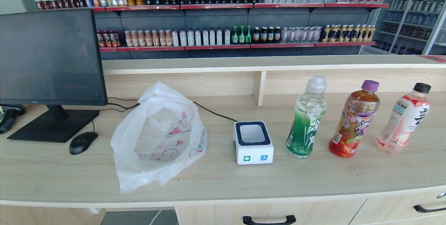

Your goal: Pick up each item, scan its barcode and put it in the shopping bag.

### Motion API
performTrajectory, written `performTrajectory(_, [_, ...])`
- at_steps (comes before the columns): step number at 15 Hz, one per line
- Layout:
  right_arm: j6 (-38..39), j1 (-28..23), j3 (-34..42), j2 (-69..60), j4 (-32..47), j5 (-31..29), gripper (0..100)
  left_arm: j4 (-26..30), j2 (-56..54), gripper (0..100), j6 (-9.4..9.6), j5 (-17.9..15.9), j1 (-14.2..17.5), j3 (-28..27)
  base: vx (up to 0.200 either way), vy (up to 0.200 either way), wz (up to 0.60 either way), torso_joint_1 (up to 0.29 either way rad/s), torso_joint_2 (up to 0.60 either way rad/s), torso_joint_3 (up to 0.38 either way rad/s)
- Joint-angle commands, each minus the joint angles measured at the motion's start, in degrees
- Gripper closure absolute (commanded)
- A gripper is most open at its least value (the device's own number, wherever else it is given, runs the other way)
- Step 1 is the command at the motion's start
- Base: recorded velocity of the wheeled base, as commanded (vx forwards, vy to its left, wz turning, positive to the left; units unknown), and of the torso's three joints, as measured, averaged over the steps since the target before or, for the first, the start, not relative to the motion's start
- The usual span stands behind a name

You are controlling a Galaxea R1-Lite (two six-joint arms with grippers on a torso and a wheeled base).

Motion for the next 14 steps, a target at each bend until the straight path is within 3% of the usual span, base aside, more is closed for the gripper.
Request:
performTrajectory(1, [0.04,0.00,0.05,0.07,0.01,0.01,0,-0.01,-0.02,0,0.01,-0.02,0.00,0.01,0.000,0.000,0.00,0.000,0.00,0.000])
performTrajectory(11, [-1.98,0.00,0.05,0.07,-0.17,0.19,0,-0.01,-0.02,0,0.01,-0.02,0.00,0.01,0.000,0.000,0.00,0.000,0.00,0.000])
performTrajectory(14, [-2.77,0.00,-4.61,0.07,0.45,0.63,0,-0.09,-0.02,0,0.01,-0.02,0.00,0.01,0.000,0.000,0.00,0.000,0.00,0.000])
